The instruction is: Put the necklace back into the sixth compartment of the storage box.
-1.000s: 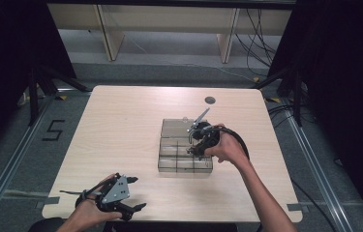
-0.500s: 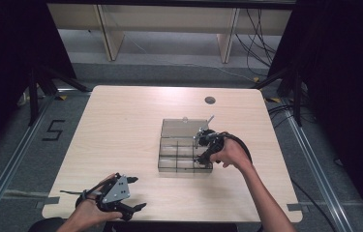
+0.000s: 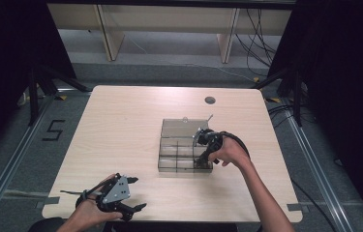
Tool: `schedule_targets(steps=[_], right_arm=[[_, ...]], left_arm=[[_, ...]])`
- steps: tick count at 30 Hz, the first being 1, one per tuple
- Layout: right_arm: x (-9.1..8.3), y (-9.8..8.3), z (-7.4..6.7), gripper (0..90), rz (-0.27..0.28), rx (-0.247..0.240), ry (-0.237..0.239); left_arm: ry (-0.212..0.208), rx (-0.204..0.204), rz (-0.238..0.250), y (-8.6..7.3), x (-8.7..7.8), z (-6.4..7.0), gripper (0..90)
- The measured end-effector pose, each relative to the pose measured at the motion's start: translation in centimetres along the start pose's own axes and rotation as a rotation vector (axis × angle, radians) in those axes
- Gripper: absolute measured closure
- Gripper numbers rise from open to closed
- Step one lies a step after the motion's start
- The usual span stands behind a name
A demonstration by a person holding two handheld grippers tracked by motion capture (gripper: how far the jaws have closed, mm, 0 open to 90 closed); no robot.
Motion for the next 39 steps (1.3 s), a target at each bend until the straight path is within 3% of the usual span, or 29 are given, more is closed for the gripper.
schedule_targets(steps=[1, 2, 3, 6, 7, 8, 10, 21, 27, 30, 33, 36, 39], right_arm=[[-0.7, 0.6, -0.3, 61.4, 0.047, 0.031, -0.001], [-0.7, 0.6, -0.3, 61.4, 0.047, 0.031, -0.001], [-1.4, 0.8, -0.2, 58.3, 0.061, 0.045, -0.03], [-2.2, 1.1, 0.1, 56.4, 0.086, 0.004, -0.046], [-2.2, 1.1, 0.1, 56.4, 0.086, 0.004, -0.046], [-2.6, 1.3, -0.1, 55.4, 0.113, 0.017, -0.046], [-2.9, 1.2, -0.2, 53.7, 0.12, 0.013, -0.052], [-3.3, 0.3, 0.0, 43.3, 0.175, 0.069, -0.071], [-3.7, 0.0, -0.2, 37.6, 0.213, 0.066, -0.085], [-3.6, -0.3, -0.5, 36.1, 0.223, 0.066, -0.071], [-3.8, -0.6, -0.6, 35.2, 0.234, 0.077, -0.079], [-4.0, -0.9, -1.2, 34.4, 0.261, 0.103, -0.079], [-4.1, -1.2, -1.4, 32.5, 0.283, 0.124, -0.084]], left_arm=[[0.006, -0.002, 0.004, 0.1, 0.0, 0.0, 16.6], [0.006, -0.002, 0.004, 0.1, 0.0, 0.0, 16.6], [0.0, -0.013, 0.008, 0.1, 0.1, 0.1, 16.5], [-0.001, -0.016, 0.01, 0.1, 0.1, 0.1, 16.5], [0.002, 0.011, -0.006, -0.1, 0.0, -0.1, 16.5], [-0.001, -0.011, 0.005, 0.1, 0.1, 0.1, 16.5], [0.0, -0.007, 0.004, 0.1, 0.1, 0.1, 16.5], [0.003, 0.01, -0.007, -0.1, 0.0, -0.1, 16.5], [0.005, 0.01, -0.009, -0.1, 0.0, -0.2, 16.5], [-0.002, 0.031, -0.006, -0.1, 0.1, -0.2, 16.5], [0.001, 0.02, -0.004, -0.1, 0.1, -0.2, 16.5], [0.005, -0.022, 0.005, 0.1, 0.1, 0.0, 16.5], [0.007, -0.014, -0.003, 0.0, 0.1, -0.1, 16.5]])
Point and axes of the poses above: each handheld gripper's, and its own axes: x roughly forward along the jaws, y roughly out of its top, z roughly to its right, the point moved 10 cm from there along x, roughly forward along the jaws, and after that the axes turned 9 degrees about y, right-handed, at the moved point
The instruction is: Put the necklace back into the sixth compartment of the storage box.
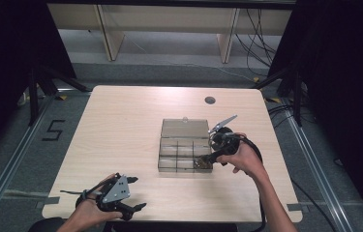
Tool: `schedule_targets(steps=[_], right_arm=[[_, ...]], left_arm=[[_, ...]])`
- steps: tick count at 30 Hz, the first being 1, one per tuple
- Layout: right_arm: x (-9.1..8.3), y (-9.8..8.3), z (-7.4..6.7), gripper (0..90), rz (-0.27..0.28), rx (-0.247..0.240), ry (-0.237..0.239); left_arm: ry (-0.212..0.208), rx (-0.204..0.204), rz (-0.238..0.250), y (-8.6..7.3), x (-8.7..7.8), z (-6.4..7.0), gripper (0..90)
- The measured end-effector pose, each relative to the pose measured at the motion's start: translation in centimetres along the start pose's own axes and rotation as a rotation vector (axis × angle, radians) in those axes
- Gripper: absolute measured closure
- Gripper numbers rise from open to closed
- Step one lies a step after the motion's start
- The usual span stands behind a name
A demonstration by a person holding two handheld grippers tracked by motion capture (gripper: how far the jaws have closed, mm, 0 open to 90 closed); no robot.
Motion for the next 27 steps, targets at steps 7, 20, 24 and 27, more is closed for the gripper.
schedule_targets(steps=[7, 20, 24, 27], right_arm=[[-0.2, -0.6, -0.3, 25.1, 0.028, 0.016, -0.002], [0.4, -1.6, -1.7, 18.1, 0.073, -0.015, 0.002], [0.6, -1.8, -1.9, 17.1, 0.082, -0.032, 0.001], [0.7, -2.2, -2.4, 17.1, 0.084, -0.025, 0.0]], left_arm=[[-0.001, 0.027, -0.02, -0.3, 0.1, -0.1, 16.5], [-0.007, 0.011, -0.009, -0.2, 0.1, 0.1, 16.5], [-0.01, 0.015, -0.004, -0.1, 0.1, 0.1, 16.5], [-0.01, 0.015, -0.005, -0.1, 0.0, 0.1, 16.5]])
Point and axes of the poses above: each handheld gripper's, and its own axes: x roughly forward along the jaws, y roughly out of its top, z roughly to its right, the point moved 10 cm from there along x, roughly forward along the jaws, and after that the axes turned 9 degrees about y, right-handed, at the moved point
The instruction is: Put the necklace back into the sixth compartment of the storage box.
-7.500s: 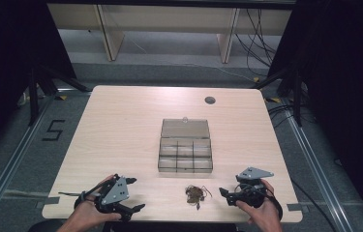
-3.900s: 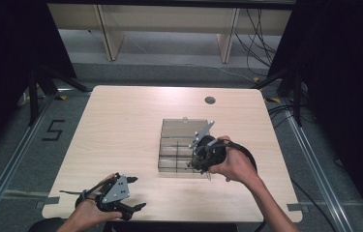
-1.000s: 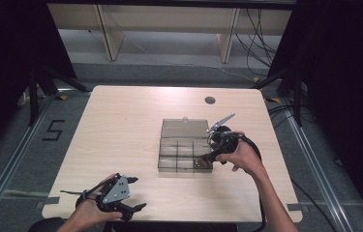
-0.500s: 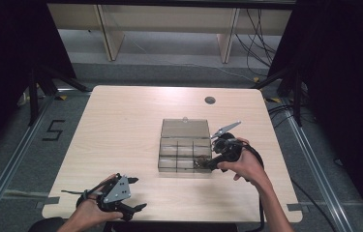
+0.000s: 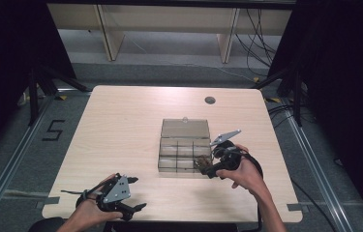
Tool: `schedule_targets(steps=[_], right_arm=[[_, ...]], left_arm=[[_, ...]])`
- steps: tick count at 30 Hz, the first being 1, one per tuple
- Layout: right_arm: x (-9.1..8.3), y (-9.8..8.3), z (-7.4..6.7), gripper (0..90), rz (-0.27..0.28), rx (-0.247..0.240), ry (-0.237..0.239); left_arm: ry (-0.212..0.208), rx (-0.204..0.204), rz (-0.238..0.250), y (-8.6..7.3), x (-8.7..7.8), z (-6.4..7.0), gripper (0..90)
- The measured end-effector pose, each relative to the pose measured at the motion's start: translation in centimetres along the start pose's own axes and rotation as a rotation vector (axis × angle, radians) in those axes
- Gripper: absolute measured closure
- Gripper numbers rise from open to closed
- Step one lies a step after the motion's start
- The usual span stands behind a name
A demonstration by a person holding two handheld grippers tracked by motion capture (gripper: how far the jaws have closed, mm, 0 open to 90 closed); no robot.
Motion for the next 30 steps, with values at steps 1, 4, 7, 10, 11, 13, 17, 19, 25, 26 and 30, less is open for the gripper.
schedule_targets(steps=[1, 4, 7, 10, 11, 13, 17, 19, 25, 26, 30], right_arm=[[0.1, 0.0, -0.1, 17.0, 0.029, 0.013, -0.009], [0.1, -0.2, -0.4, 16.6, 0.034, 0.012, -0.005], [0.2, -0.3, -0.2, 16.7, 0.054, -0.019, -0.018], [0.1, -0.7, -0.6, 16.7, 0.044, 0.014, -0.002], [0.0, -0.8, -0.5, 16.7, 0.048, 0.004, -0.005], [-0.1, -0.6, -0.3, 16.7, 0.091, 0.008, -0.019], [-0.5, -1.4, -0.3, 16.7, 0.07, 0.055, -0.035], [-0.4, -1.4, -0.2, 16.6, 0.084, 0.014, -0.024], [-0.3, -1.7, -0.3, 16.6, 0.111, 0.02, -0.021], [-0.4, -1.9, -0.5, 16.6, 0.091, 0.035, -0.013], [-0.4, -2.0, -0.5, 16.6, 0.102, 0.036, -0.018]], left_arm=[[0.006, 0.003, 0.003, 0.0, 0.0, 0.0, 16.5], [0.001, 0.0, -0.001, 0.0, 0.0, 0.0, 16.5], [0.005, -0.024, 0.013, 0.1, 0.1, 0.1, 16.5], [0.008, 0.009, -0.001, 0.0, 0.0, -0.2, 16.5], [0.008, -0.015, -0.002, 0.0, 0.0, -0.1, 16.5], [0.008, -0.022, 0.003, 0.1, 0.0, 0.0, 16.5], [0.012, -0.012, 0.002, 0.1, -0.1, -0.1, 16.5], [0.018, -0.005, 0.002, 0.1, -0.1, -0.2, 16.5], [0.011, -0.01, 0.003, 0.1, -0.1, -0.1, 16.5], [0.011, -0.011, 0.003, 0.1, -0.1, -0.1, 16.5], [0.011, -0.021, 0.011, 0.2, -0.1, 0.0, 16.5]])
Point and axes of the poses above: each handheld gripper's, and its own axes: x roughly forward along the jaws, y roughly out of its top, z roughly to its right, the point moved 10 cm from there along x, roughly forward along the jaws, and after that the axes turned 9 degrees about y, right-handed, at the moved point
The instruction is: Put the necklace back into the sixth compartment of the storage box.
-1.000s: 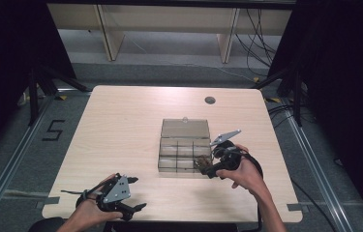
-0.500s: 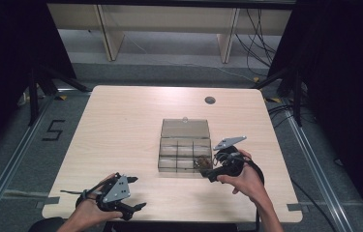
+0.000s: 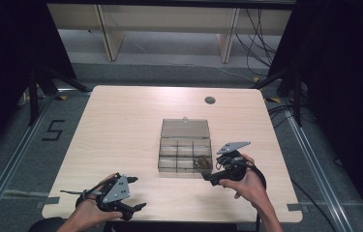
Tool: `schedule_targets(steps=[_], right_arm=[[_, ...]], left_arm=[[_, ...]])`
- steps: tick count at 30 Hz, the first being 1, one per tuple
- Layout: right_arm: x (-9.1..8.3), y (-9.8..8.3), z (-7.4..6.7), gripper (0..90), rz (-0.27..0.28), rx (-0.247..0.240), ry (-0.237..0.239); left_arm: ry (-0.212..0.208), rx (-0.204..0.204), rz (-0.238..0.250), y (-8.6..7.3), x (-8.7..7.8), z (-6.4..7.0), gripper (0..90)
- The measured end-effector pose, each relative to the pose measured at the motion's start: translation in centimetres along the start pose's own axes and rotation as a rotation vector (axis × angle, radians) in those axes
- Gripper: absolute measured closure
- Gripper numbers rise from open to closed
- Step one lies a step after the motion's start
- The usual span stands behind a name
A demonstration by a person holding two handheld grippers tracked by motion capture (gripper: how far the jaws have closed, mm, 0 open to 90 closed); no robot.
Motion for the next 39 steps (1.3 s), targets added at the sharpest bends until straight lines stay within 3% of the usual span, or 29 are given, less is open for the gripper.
schedule_targets(steps=[1, 10, 12, 15, 18, 19, 24, 25, 27, 29, 34, 35, 39], right_arm=[[0.2, 0.0, 0.1, 16.6, 0.014, -0.017, -0.004], [0.1, -0.5, -0.4, 16.6, -0.002, 0.012, 0.008], [0.2, -0.4, -0.1, 16.6, 0.023, -0.016, -0.009], [0.1, -0.7, -0.5, 16.6, 0.001, 0.005, 0.008], [0.3, -0.8, -0.5, 16.6, 0.007, -0.022, 0.003], [0.3, -0.8, -0.7, 16.6, 0.017, -0.001, 0.011], [0.3, -0.9, -0.7, 16.6, 0.009, -0.017, 0.005], [0.4, -0.9, -0.9, 16.6, 0.026, 0.02, 0.002], [0.2, -1.0, -0.8, 16.6, 0.007, 0.003, 0.008], [0.3, -1.1, -0.7, 16.6, 0.023, -0.008, -0.002], [0.2, -1.3, -1.0, 16.6, 0.021, 0.008, -0.001], [0.3, -1.3, -1.1, 16.5, 0.036, 0.034, 0.0], [0.2, -1.5, -1.2, 16.6, 0.025, 0.026, 0.003]], left_arm=[[-0.004, 0.003, 0.0, 0.0, 0.0, 0.0, 16.5], [-0.004, 0.001, 0.0, 0.0, 0.0, 0.0, 16.5], [-0.004, 0.001, 0.0, 0.0, 0.0, 0.0, 16.5], [0.0, 0.002, 0.0, 0.0, 0.0, 0.0, 16.5], [0.0, 0.001, 0.002, 0.0, 0.0, 0.0, 16.5], [0.0, 0.001, 0.002, 0.0, 0.0, 0.0, 16.5], [-0.002, 0.001, -0.001, 0.0, 0.0, 0.0, 16.5], [-0.002, -0.001, 0.006, 0.0, 0.0, 0.0, 16.5], [-0.002, -0.001, 0.006, 0.0, 0.0, 0.0, 16.5], [0.001, 0.001, 0.001, 0.0, 0.0, 0.0, 16.5], [0.001, 0.001, 0.002, 0.0, -0.1, 0.0, 16.5], [0.0, 0.001, 0.004, 0.1, -0.1, 0.0, 16.5], [0.005, 0.004, -0.004, 0.0, -0.1, -0.1, 16.5]])
Point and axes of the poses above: each handheld gripper's, and its own axes: x roughly forward along the jaws, y roughly out of its top, z roughly to its right, the point moved 10 cm from there along x, roughly forward along the jaws, and after that the axes turned 9 degrees about y, right-handed, at the moved point
